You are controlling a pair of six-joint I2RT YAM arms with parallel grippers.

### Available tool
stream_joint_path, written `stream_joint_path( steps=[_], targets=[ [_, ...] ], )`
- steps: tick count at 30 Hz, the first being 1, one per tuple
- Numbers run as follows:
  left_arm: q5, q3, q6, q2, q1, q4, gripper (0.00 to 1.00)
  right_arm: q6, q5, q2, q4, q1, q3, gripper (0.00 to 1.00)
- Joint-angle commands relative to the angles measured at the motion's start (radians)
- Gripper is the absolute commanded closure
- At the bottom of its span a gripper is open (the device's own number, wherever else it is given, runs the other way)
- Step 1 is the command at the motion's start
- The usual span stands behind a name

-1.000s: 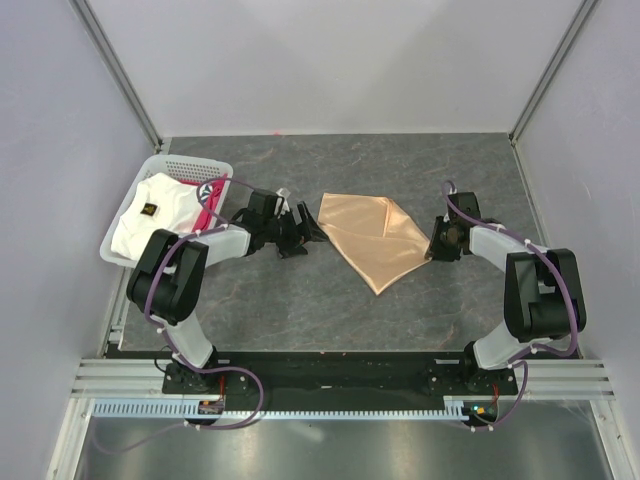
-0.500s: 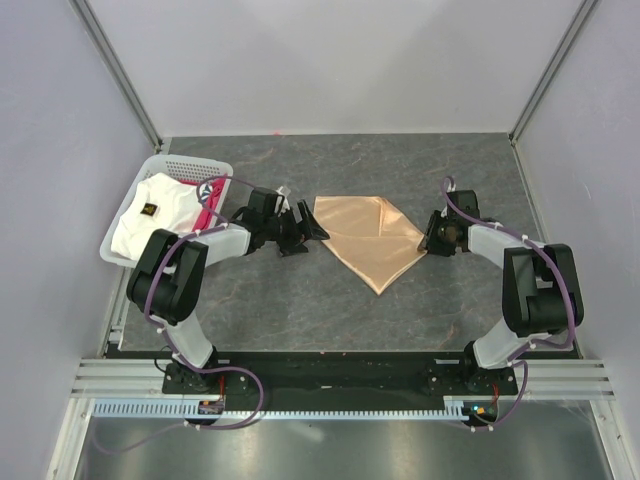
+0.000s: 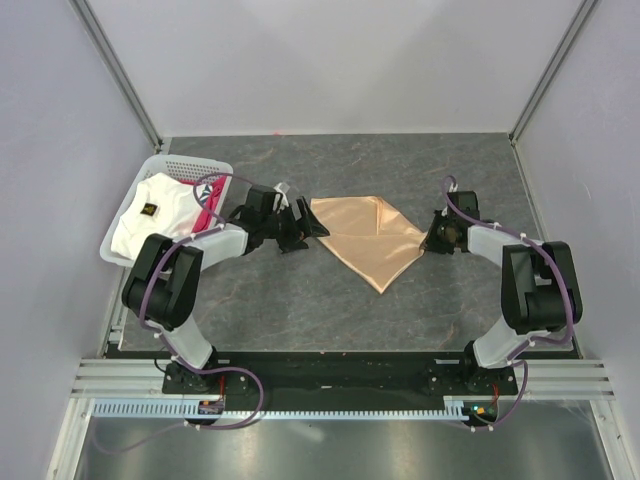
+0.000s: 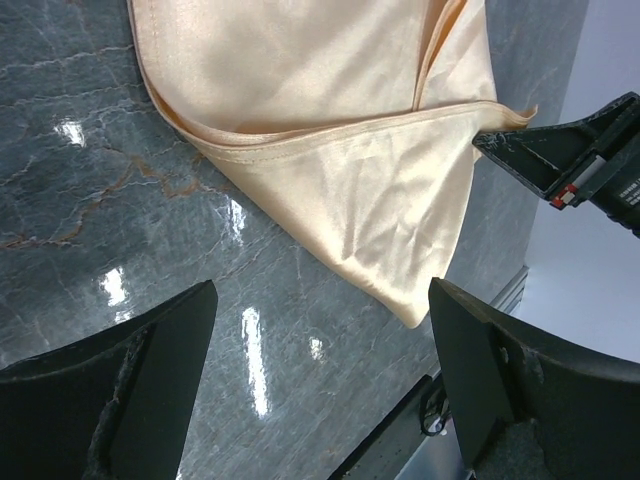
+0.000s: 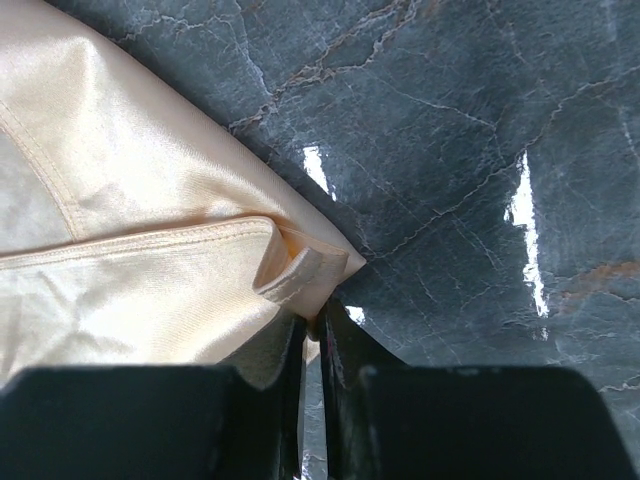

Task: Fold the napkin, place the utensils inside, and roll it up
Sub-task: Fold the napkin

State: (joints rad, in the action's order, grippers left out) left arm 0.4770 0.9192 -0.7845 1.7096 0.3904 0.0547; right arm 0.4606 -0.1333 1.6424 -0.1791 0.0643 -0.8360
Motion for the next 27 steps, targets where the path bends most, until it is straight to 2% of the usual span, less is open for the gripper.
stream_joint_path(
  steps=[1, 10, 17, 20, 21, 22, 24, 27],
  targets=[
    [-0.011, -0.011, 0.028, -0.047, -0.004, 0.023, 0.06, 0.038, -0.006, 0.028, -0.046, 0.009, 0.081, 0.89],
    [-0.015, -0.034, 0.033, -0.048, -0.036, 0.047, 0.06, 0.179, 0.029, -0.134, -0.056, 0.046, 0.216, 0.92],
    [-0.014, -0.033, 0.034, -0.051, -0.051, 0.048, 0.06, 0.312, 0.067, -0.233, -0.08, 0.205, 0.278, 0.86],
    [-0.02, -0.031, 0.042, -0.054, -0.054, 0.04, 0.06, 0.335, 0.087, -0.272, -0.132, 0.252, 0.255, 0.61],
    [-0.029, -0.031, 0.048, -0.056, -0.054, 0.036, 0.06, 0.336, 0.093, -0.288, -0.172, 0.256, 0.247, 0.46],
    [-0.035, -0.031, 0.053, -0.057, -0.056, 0.025, 0.06, 0.331, 0.092, -0.305, -0.192, 0.259, 0.235, 0.4],
    [-0.052, -0.028, 0.063, -0.054, -0.054, 0.013, 0.06, 0.299, 0.092, -0.355, -0.27, 0.258, 0.181, 0.3],
    [-0.064, -0.026, 0.073, -0.044, -0.054, -0.001, 0.06, 0.242, 0.106, -0.389, -0.364, 0.259, 0.085, 0.25]
  ],
)
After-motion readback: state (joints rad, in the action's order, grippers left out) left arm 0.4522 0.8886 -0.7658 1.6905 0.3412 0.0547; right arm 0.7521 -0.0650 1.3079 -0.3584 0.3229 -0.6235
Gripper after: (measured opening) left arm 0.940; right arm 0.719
